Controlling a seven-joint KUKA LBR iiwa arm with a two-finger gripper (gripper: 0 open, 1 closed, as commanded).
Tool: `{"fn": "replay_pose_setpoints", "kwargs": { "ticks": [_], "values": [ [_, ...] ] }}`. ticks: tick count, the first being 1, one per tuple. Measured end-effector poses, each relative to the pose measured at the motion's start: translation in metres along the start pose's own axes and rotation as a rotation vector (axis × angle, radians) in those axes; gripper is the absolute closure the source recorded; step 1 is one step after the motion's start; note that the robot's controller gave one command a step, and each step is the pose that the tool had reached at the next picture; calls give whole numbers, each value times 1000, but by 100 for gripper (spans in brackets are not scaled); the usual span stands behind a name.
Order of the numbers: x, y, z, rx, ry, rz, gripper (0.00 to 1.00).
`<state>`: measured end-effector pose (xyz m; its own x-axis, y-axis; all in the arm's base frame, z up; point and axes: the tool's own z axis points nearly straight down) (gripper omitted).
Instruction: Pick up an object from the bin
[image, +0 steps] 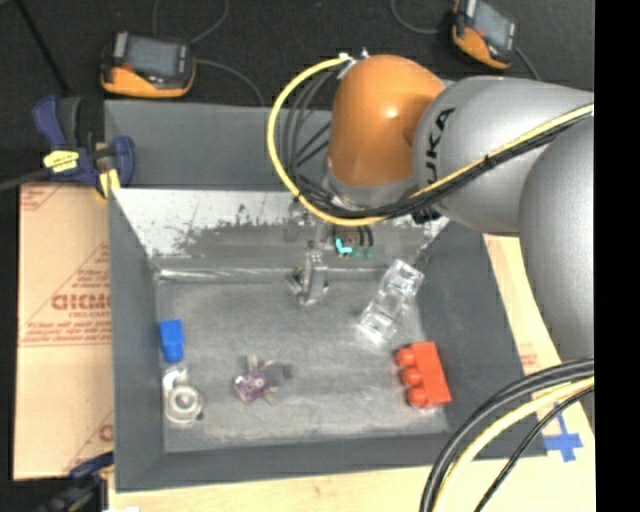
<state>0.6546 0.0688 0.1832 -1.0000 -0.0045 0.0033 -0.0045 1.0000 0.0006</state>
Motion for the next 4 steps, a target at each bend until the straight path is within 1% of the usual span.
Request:
{"fn": "replay_pose_setpoints", "kwargs": {
  "ticks": [1,2,3,4],
  "values": [
    [45,49,85,0,3,-41,0],
    [110,54,114,1,-2,-145,0],
    [154,64,87,-1,-4,-72,0],
    [174,74,112,-3,-21,-91,0]
  ]
}}
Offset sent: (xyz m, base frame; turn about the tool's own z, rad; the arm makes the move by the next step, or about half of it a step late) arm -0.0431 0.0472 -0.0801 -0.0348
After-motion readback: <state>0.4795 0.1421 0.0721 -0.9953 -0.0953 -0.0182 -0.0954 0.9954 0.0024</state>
